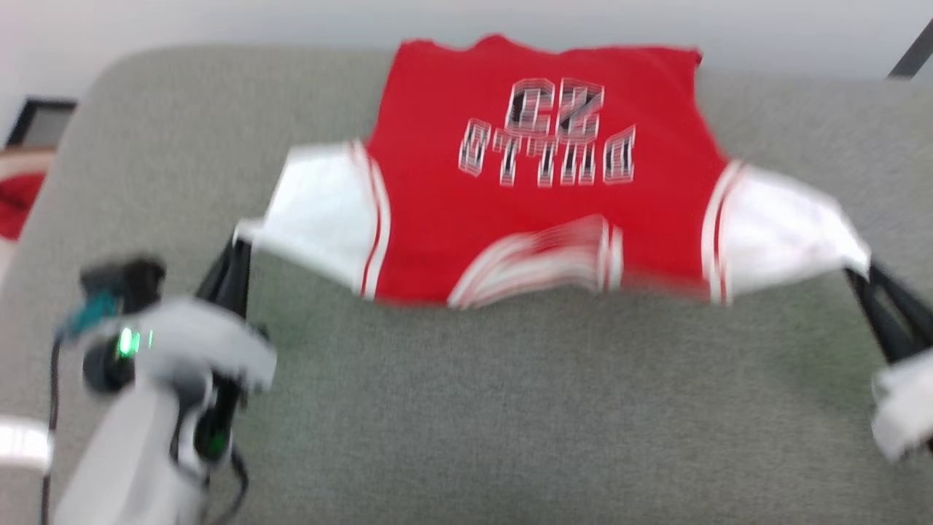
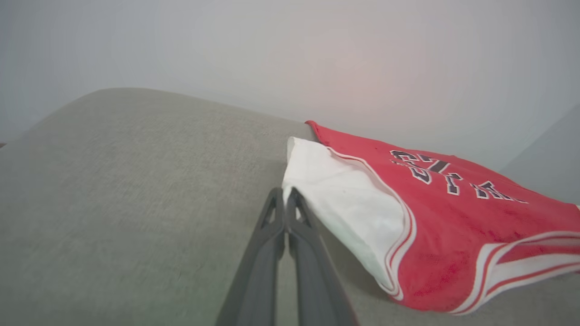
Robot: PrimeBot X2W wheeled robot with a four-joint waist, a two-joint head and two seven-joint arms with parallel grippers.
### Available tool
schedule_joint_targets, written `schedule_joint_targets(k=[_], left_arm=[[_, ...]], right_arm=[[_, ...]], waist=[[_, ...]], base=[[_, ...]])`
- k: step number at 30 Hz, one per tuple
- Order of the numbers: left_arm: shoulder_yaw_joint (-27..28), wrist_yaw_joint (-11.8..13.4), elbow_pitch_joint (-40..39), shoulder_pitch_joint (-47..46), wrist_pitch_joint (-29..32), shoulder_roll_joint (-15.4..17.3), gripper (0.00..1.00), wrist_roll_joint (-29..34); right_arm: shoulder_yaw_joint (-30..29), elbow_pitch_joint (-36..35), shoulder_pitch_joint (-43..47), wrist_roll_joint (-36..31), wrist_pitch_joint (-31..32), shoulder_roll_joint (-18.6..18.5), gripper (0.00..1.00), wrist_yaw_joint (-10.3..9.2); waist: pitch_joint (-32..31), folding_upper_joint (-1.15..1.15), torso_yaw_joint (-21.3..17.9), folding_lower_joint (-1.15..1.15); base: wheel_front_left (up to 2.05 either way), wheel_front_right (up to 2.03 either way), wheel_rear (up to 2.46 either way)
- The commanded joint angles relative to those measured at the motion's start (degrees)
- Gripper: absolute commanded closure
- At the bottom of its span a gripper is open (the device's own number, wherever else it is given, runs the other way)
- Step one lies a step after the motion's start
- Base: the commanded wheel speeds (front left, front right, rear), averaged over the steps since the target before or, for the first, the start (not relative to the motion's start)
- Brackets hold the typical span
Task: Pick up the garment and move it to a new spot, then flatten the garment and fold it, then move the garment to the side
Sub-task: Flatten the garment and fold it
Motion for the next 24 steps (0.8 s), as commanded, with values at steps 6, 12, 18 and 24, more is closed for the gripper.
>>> schedule_joint_targets(k=[6, 12, 18, 24], left_arm=[[3.2, 8.2, -16.8, 19.6, 2.4, 0.8, 1.00, -3.0], [4.6, 13.6, -27.8, 33.1, 4.6, 0.2, 1.00, -5.0], [5.3, 16.1, -34.0, 40.3, 4.7, -0.4, 1.00, -6.0], [4.5, 15.8, -34.9, 41.1, 4.1, -1.3, 1.00, -6.1]], right_arm=[[-1.1, -6.3, 15.3, 1.6, 2.3, -2.8, 1.00, -0.07], [-6.3, -8.6, 25.2, 1.6, 2.7, -0.9, 1.00, -0.07], [-11.7, -10.7, 32.7, 0.3, 3.2, 1.7, 1.00, -0.07], [-13.4, -13.1, 35.1, -0.9, 5.0, 4.2, 1.00, -0.06]], waist=[[-7.9, 0.00, -3.0, 0.00], [-8.1, 0.00, -3.0, 0.00], [-7.0, 0.00, -2.0, 0.00], [-5.9, 0.00, -1.5, 0.00]], base=[[0.00, 0.00, 0.00], [0.00, 0.00, 0.00], [0.00, 0.00, 0.00], [0.00, 0.00, 0.00]])
